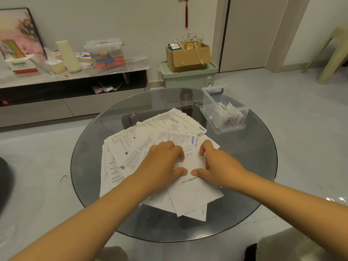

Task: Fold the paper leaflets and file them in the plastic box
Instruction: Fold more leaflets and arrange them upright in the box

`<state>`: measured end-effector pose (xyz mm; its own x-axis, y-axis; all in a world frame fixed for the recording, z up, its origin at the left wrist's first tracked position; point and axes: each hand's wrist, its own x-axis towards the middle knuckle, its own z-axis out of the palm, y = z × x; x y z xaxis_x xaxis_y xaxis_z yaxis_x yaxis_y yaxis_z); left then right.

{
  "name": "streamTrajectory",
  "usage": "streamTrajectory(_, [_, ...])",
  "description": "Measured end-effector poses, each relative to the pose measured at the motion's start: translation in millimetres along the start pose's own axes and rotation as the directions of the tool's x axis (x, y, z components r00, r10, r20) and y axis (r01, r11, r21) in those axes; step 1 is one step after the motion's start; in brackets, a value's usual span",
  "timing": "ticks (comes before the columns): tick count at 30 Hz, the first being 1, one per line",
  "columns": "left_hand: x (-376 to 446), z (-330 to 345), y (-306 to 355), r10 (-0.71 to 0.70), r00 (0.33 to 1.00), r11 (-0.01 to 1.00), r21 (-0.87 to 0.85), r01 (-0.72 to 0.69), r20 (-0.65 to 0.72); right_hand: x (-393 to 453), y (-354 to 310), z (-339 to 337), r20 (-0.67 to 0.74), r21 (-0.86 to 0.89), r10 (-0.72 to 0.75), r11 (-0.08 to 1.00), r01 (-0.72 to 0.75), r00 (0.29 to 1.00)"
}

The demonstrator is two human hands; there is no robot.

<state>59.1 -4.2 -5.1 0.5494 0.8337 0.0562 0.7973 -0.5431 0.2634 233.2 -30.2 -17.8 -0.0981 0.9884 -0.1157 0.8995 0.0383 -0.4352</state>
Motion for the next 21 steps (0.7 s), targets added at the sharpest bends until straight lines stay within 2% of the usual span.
streamTrajectory(5, [-20, 0, -5, 0.05, 0.978, 0.996, -0.084, -0.033, 0.204, -5, 5, -13, 0.039, 0.055, -0.189, 0.981, 0.187, 0.981])
streamTrajectory(7, [-27, 0, -9, 0.074, 0.966, 0.994, -0.092, -0.052, 0.249, -9, 7, -19, 0.149, 0.041, -0.294, 0.956, 0.291, 0.944])
streamTrajectory(10, [-37, 0, -13, 0.104, 0.95, 0.99, -0.12, -0.071, 0.295, -16, 12, -20, 0.31, 0.043, -0.36, 0.93, 0.365, 0.88])
streamTrajectory(16, [-50, 0, -13, 0.109, 0.933, 0.986, -0.154, -0.058, 0.342, -18, 16, -14, 0.3, 0.02, -0.395, 0.913, 0.409, 0.868])
streamTrajectory(21, [-54, 1, -11, 0.1, 0.932, 0.983, -0.18, -0.038, 0.348, -19, 15, -7, 0.236, 0.056, -0.394, 0.918, 0.392, 0.888])
